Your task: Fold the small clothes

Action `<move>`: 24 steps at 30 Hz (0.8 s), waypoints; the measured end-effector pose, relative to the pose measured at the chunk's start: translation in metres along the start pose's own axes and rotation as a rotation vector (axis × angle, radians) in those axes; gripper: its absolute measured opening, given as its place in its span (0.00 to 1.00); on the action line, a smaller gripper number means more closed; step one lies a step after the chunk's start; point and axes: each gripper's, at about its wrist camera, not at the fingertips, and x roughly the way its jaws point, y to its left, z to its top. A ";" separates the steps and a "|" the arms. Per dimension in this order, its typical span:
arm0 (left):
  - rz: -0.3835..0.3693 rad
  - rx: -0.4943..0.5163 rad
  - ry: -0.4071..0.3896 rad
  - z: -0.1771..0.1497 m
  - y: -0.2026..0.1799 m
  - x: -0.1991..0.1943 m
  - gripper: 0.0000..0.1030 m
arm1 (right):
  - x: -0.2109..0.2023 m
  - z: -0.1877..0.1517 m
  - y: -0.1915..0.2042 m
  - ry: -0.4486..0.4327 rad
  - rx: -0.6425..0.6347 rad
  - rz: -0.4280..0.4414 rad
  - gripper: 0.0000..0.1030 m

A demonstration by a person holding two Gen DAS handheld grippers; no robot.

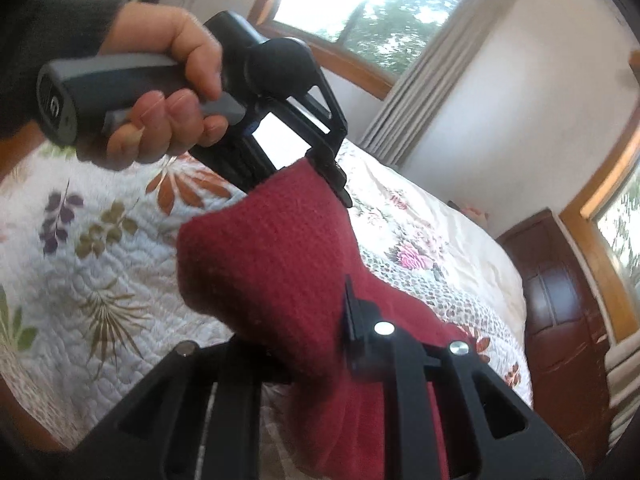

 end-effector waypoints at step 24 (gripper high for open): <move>0.236 0.170 0.158 0.000 -0.157 0.191 0.18 | -0.004 -0.100 -0.169 0.005 0.444 -0.003 0.16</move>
